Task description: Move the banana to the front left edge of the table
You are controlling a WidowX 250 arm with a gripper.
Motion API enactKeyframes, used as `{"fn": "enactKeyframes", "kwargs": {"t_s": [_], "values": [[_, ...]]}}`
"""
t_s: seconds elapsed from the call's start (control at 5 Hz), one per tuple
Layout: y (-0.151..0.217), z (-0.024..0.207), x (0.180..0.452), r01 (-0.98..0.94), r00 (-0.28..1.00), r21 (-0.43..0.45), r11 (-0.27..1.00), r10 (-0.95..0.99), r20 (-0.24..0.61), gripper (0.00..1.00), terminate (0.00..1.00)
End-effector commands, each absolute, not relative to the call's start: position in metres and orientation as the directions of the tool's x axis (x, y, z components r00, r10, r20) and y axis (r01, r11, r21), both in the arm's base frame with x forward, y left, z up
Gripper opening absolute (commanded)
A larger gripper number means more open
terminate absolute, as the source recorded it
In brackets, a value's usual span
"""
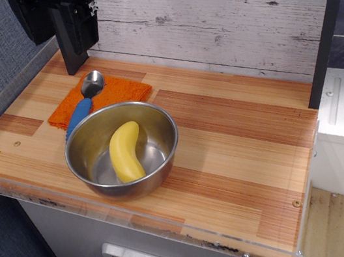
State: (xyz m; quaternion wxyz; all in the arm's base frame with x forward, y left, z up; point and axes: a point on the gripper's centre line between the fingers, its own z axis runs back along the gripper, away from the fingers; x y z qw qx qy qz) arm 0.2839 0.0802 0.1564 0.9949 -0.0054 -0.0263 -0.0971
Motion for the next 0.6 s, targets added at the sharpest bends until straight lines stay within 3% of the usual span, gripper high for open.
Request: {"fn": "enactKeyframes", "kwargs": {"t_s": [0.0,0.2,0.4], "values": [[0.08,0.156,0.284,0.193,0.98,-0.006,0.981,-0.193,0.053,1.0,0.0],[0.065,0.145,0.271,0.19,0.977,0.017,0.982,-0.19,0.1,1.0,0.0],[0.053,0.13,0.255,0.17,0.983,0.032,0.985,-0.172,0.07,1.0,0.0]]}}
